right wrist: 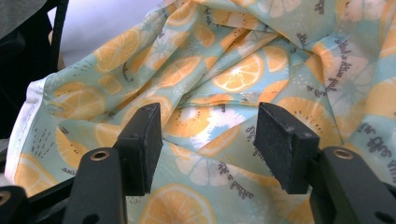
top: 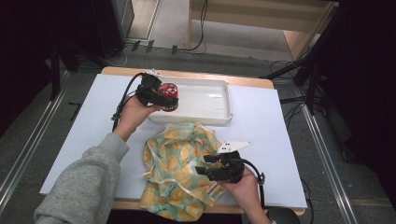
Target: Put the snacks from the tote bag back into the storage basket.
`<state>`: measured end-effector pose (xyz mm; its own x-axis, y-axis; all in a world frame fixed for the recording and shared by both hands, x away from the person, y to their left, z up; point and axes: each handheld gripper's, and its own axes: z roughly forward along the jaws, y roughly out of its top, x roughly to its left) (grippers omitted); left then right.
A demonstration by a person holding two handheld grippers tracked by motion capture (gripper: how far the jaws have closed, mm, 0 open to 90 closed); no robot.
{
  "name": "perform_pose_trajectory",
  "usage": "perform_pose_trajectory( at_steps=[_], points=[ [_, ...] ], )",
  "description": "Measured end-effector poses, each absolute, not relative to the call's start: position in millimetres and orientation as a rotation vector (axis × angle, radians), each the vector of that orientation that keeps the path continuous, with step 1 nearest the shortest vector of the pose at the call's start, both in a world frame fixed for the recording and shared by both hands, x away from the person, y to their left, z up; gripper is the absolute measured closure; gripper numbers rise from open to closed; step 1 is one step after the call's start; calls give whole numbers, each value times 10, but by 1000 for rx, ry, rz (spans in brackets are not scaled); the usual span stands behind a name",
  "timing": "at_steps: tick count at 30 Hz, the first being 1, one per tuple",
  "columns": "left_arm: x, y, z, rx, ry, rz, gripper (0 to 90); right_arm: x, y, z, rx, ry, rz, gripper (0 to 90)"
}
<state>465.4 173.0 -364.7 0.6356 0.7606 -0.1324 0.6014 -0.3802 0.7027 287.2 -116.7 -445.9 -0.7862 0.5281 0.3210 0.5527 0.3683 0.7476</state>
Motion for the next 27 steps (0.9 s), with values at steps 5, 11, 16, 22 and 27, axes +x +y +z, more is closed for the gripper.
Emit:
perform_pose_trajectory(
  at_steps=[5,11,16,22,27],
  points=[
    [4761,1727,-3688,2100,1075,269,257,2870,-1162,-4461,-1016,-2576,-1423,424],
    [4859,1746,-3793,2087,1104,269,257,2872,-1166,-4463,-1021,-2574,-1416,424],
    [4940,1764,-3890,2085,1112,262,257,2886,-1142,-4468,-1016,-2575,-1416,425],
    [5003,1689,-4003,2095,1122,293,257,2893,-1137,-4468,-1016,-2574,-1423,425],
    [5039,1675,-4052,2088,1149,310,257,2887,-1129,-4475,-1015,-2578,-1417,425]
  ],
)
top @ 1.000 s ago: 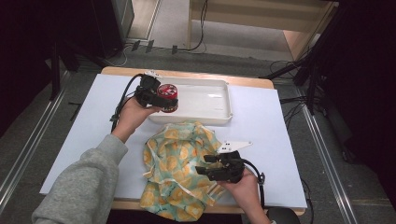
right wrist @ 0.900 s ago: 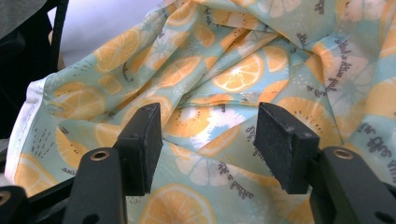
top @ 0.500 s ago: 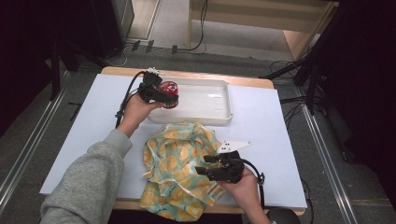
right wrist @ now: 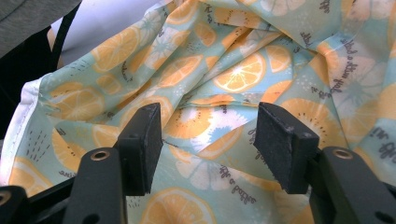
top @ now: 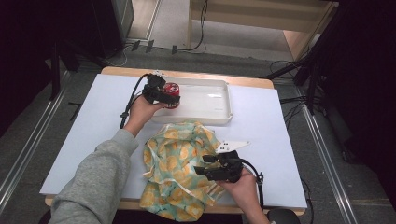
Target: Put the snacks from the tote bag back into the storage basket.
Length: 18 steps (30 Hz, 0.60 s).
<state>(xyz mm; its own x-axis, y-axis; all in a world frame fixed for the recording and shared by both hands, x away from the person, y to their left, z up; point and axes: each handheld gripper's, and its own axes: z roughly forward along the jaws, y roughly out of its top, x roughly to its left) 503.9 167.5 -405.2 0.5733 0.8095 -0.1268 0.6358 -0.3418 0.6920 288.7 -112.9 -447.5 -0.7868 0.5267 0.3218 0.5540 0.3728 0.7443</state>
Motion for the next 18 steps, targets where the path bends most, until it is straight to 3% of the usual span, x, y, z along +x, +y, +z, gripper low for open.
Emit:
perform_pose_trajectory(
  at_steps=[18],
  points=[
    [5145,1609,-4279,2116,1211,360,257,2882,-1145,-4479,-1031,-2575,-1412,425]
  ],
)
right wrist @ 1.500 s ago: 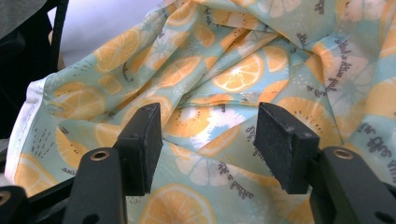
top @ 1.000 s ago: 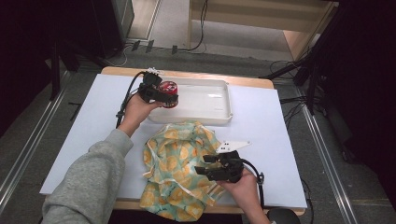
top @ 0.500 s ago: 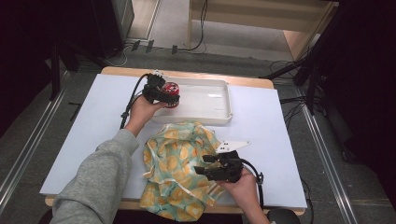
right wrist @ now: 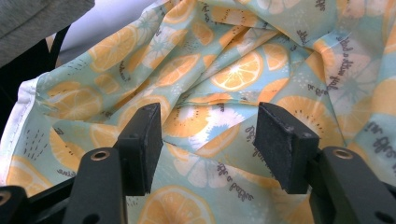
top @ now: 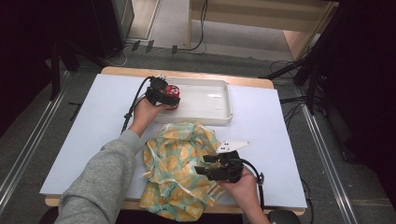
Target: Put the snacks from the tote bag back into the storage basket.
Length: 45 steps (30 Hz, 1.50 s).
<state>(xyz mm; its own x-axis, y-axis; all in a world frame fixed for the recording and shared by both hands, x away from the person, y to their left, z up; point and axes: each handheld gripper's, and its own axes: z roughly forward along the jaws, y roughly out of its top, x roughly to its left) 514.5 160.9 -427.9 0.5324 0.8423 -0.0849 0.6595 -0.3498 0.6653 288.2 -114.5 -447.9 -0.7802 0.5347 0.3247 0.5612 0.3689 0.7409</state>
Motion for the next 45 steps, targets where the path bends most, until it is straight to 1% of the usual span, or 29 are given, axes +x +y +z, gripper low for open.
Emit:
perform_pose_trajectory(
  at_steps=[16,20,30,45],
  points=[
    [5131,1570,-4345,2142,1198,362,253,2864,-1149,-4484,-1031,-2587,-1403,425],
    [5114,1552,-4350,2144,1183,343,249,2864,-1147,-4485,-1031,-2586,-1401,425],
    [5111,1528,-4396,2180,1172,300,198,2862,-1150,-4483,-1030,-2586,-1400,425],
    [4984,1606,-4150,2147,1136,308,210,2863,-1144,-4488,-1029,-2590,-1396,423]
  ],
)
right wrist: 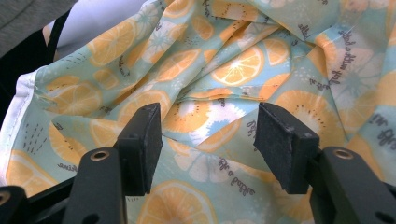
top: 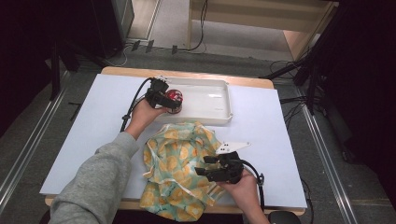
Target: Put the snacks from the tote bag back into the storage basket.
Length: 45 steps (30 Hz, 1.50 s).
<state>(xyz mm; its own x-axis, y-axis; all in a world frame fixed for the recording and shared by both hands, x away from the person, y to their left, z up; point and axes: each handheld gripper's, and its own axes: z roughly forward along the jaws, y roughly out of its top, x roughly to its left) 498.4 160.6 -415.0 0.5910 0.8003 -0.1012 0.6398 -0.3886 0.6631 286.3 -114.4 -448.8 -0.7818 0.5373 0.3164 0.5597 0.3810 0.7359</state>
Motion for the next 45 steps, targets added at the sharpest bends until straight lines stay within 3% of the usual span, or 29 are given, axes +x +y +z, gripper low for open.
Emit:
perform_pose_trajectory(
  at_steps=[5,17,23,27,29,33,45],
  points=[
    [4920,1655,-4044,2132,1120,323,245,2863,-1143,-4489,-1030,-2589,-1394,423],
    [4727,1768,-3879,2118,1078,326,438,2860,-1134,-4490,-1029,-2592,-1392,423],
    [4620,1778,-3847,2138,1039,296,609,2860,-1132,-4491,-1026,-2594,-1391,423],
    [4567,1771,-3865,2155,999,256,808,2859,-1131,-4491,-1028,-2593,-1390,423],
    [4553,1757,-3883,2165,985,246,857,2857,-1128,-4492,-1027,-2593,-1388,423],
    [4541,1714,-3938,2171,974,228,900,2854,-1122,-4492,-1029,-2591,-1386,425],
    [4599,1641,-4081,2174,987,221,900,2836,-1114,-4485,-1012,-2601,-1396,428]
  ],
)
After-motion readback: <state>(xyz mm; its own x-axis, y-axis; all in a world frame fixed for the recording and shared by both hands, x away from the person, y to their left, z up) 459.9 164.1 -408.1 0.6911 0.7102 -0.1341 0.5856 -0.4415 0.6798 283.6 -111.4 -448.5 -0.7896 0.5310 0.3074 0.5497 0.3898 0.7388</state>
